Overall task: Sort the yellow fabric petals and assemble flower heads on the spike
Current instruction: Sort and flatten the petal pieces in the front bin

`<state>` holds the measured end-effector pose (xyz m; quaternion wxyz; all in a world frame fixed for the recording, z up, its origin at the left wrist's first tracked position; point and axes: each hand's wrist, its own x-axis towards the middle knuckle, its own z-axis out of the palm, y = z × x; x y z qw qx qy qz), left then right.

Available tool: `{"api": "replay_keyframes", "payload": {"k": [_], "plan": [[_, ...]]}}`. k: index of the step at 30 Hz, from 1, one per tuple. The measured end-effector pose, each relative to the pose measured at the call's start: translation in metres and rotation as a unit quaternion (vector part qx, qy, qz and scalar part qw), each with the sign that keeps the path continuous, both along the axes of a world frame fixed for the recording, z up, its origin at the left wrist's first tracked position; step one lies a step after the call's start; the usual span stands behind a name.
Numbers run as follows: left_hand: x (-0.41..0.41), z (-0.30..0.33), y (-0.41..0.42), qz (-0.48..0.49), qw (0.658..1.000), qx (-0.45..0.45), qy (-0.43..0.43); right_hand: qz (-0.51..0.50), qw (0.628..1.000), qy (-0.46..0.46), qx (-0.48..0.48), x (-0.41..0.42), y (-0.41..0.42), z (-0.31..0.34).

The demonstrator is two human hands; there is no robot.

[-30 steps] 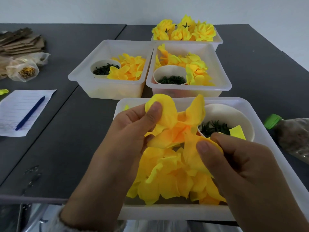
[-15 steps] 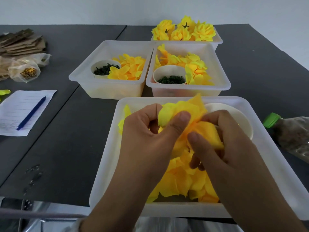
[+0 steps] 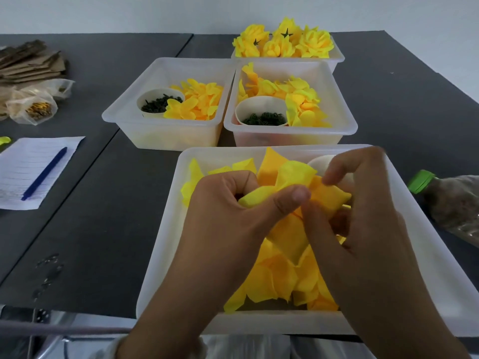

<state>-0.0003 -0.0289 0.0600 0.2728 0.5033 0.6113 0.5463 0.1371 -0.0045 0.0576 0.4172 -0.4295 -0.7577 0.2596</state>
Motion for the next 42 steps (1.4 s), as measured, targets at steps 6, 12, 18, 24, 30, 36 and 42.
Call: {"api": "replay_keyframes", "payload": {"k": [6,12,18,24,30,36,42], "plan": [[-0.004,-0.002,-0.001,0.029,0.996,0.026,0.082,0.040,0.979,0.128,-0.154,0.000,0.002,0.002],[0.005,0.004,-0.008,0.020,0.986,0.074,0.151,0.067,0.945,0.158,-0.277,0.001,0.003,0.000],[-0.005,0.007,-0.006,0.024,0.995,0.065,0.072,0.145,0.920,0.245,-0.271,0.008,0.000,0.003],[-0.008,0.006,-0.005,0.008,0.995,-0.018,-0.099,0.145,0.929,0.243,-0.236,0.011,-0.005,0.001],[-0.002,0.009,-0.001,-0.005,0.996,0.003,-0.094,0.119,0.937,0.238,-0.228,0.017,-0.006,-0.003],[-0.005,0.008,-0.007,-0.066,0.991,-0.015,0.114,0.070,0.983,0.130,-0.112,0.024,-0.005,0.004],[-0.009,0.023,-0.007,-0.114,0.971,-0.050,0.203,0.093,0.983,0.103,-0.117,0.021,-0.007,0.003]]}}
